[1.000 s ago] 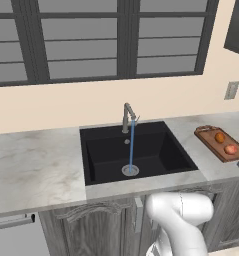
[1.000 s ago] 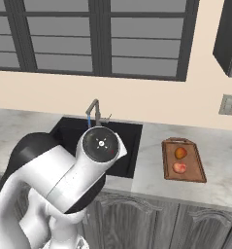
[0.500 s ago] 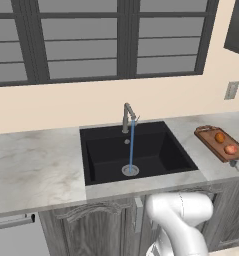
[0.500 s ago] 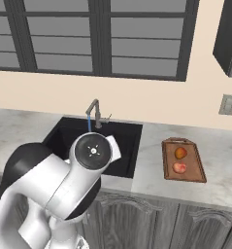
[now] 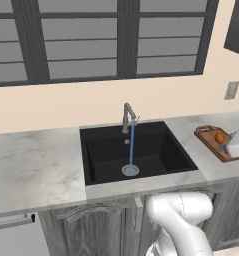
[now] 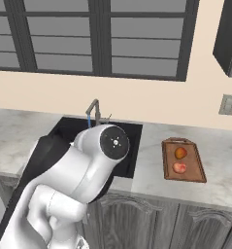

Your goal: Pick the mango, peach from the sink and place them on the cutting board to airdry. Then turn off the sink faucet.

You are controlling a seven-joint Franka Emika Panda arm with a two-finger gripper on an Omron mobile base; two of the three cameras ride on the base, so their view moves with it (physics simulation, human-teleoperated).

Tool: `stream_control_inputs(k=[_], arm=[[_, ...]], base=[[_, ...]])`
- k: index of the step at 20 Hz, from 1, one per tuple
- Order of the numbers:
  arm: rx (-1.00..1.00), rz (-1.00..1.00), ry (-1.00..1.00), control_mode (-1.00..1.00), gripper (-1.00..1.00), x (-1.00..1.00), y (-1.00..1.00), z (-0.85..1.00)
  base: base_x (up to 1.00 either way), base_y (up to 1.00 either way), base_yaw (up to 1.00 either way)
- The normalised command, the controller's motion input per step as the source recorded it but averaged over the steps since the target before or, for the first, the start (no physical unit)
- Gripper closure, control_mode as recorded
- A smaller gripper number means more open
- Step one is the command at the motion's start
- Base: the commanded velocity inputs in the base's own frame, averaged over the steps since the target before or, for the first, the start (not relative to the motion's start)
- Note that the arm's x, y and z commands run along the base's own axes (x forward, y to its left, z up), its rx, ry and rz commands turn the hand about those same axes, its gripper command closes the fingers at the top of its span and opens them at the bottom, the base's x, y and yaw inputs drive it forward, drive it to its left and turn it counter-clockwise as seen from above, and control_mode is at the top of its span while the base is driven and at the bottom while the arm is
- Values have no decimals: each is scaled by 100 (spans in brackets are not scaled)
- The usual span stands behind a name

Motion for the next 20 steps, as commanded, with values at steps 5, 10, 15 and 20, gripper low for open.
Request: stream_control_inputs(k=[5, 10, 15, 20], arm=[[25, 4, -14, -100, -100, 9, 30, -2], [9, 2, -10, -100, -100, 16, 29, 13], [0, 2, -12, -100, -100, 25, 14, 4], [0, 7, -12, -100, -100, 43, 0, 0]], base=[[0, 0, 0], [0, 0, 0], [0, 0, 0], [0, 0, 0]])
